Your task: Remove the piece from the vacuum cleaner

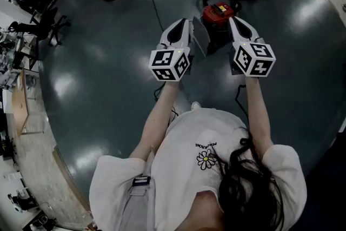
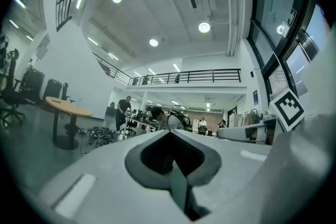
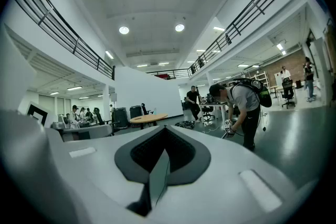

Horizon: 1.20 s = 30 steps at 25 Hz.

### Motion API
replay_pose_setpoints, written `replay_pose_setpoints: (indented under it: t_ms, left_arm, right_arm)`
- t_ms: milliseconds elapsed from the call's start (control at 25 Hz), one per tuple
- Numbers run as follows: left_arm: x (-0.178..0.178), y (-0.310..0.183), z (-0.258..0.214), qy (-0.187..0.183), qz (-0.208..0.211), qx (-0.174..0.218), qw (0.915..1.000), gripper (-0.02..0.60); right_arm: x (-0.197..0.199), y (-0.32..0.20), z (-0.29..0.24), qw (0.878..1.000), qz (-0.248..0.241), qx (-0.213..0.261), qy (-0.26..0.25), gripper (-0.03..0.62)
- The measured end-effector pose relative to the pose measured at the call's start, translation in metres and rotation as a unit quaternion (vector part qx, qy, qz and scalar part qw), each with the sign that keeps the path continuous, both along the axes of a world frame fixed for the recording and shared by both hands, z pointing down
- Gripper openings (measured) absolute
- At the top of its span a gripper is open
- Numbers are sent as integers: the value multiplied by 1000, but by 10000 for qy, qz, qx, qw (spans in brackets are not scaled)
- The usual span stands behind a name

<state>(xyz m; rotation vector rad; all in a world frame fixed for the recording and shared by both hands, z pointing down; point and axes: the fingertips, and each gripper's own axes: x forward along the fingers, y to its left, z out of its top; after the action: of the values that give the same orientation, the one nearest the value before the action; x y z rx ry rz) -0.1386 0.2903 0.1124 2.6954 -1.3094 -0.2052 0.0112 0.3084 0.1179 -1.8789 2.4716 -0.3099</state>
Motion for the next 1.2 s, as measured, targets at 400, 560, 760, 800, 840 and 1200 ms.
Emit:
replay_pose_setpoints:
  t_ms: [400, 560, 760, 800, 840, 1200]
  left_arm:
    - [3, 6, -5, -7, -6, -15, 10000, 0]
    - [4, 6, 0, -27, -44, -46, 10000, 0]
    - [2, 16, 0, -158, -110, -28, 9998, 0]
    - [1, 18, -1, -197, -137, 11, 9997, 0]
    - [2, 20, -3, -225, -166, 59, 9996, 0]
    - [23, 43, -25, -492, -291, 635, 9963, 0]
  right_arm:
    - [6, 9, -2, 10000, 19, -47, -64, 23]
    - [9, 12, 1, 10000, -21, -18, -34, 23]
    - [17, 23, -1, 9994, 26, -3, -350, 25]
    - [17, 26, -1, 9992, 23, -2, -387, 25]
    - [18, 28, -1, 9992, 12, 3, -388, 25]
    - [22, 50, -6, 9991, -225, 200, -309, 25]
